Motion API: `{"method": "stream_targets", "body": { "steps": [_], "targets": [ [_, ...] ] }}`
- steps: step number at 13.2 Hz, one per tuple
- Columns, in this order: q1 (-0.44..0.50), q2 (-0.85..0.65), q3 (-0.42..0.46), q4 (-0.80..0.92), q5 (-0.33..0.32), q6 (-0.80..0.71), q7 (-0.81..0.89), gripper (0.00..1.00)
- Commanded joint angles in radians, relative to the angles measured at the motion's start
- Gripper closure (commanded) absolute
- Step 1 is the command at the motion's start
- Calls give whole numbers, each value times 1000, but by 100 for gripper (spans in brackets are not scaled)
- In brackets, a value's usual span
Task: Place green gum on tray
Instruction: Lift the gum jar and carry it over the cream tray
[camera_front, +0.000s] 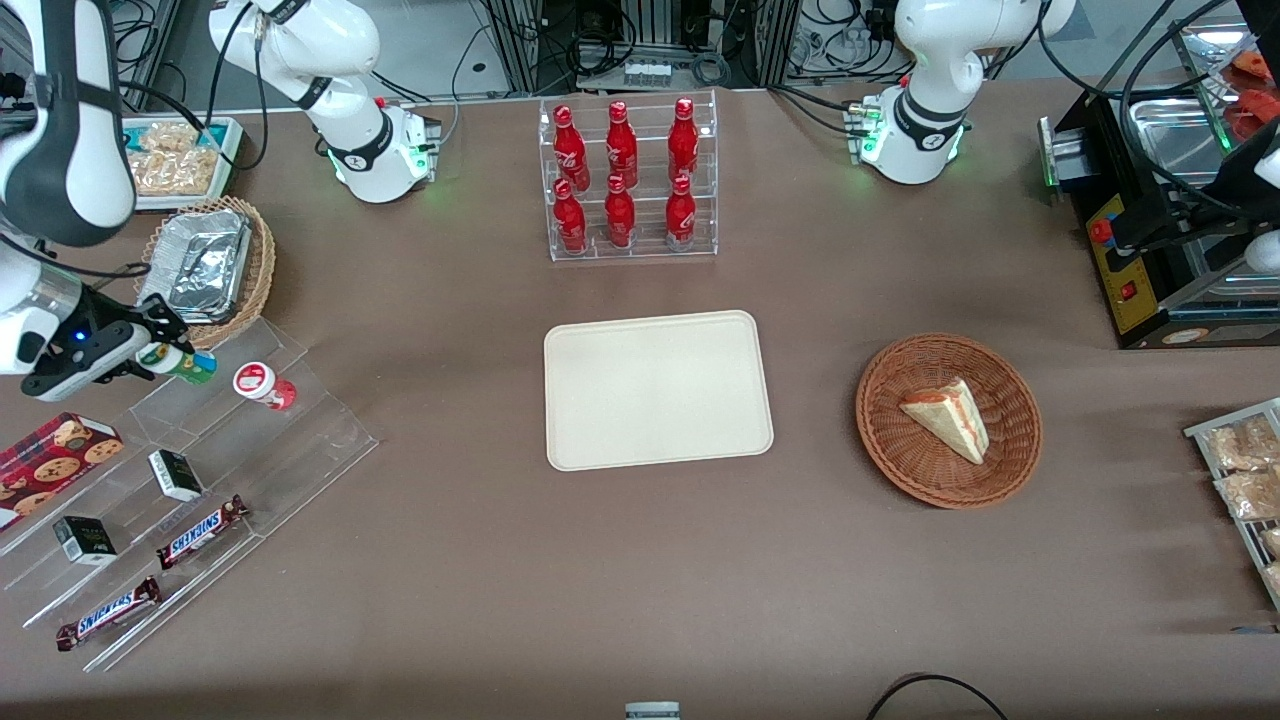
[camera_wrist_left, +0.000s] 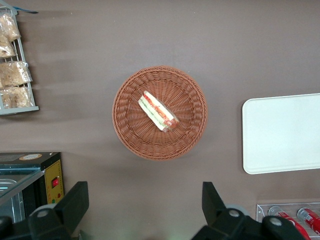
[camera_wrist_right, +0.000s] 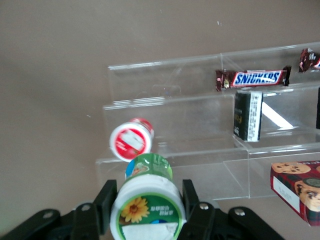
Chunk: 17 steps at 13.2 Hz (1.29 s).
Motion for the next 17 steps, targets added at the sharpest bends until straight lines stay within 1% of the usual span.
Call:
{"method": "stream_targets", "body": {
  "steps": [1, 5, 10, 12, 15, 17],
  "targets": [
    [64, 11, 26, 135, 14, -145, 113, 100],
    [202, 25, 40, 247, 6, -251, 352, 100],
    [427, 81, 40, 298, 15, -254, 733, 100],
    [516, 141, 40, 344, 17, -248, 888, 100],
    [647, 279, 40, 442, 15, -237, 1125, 100],
    [717, 365, 40, 500, 15, -194, 1219, 100]
  ]
}}
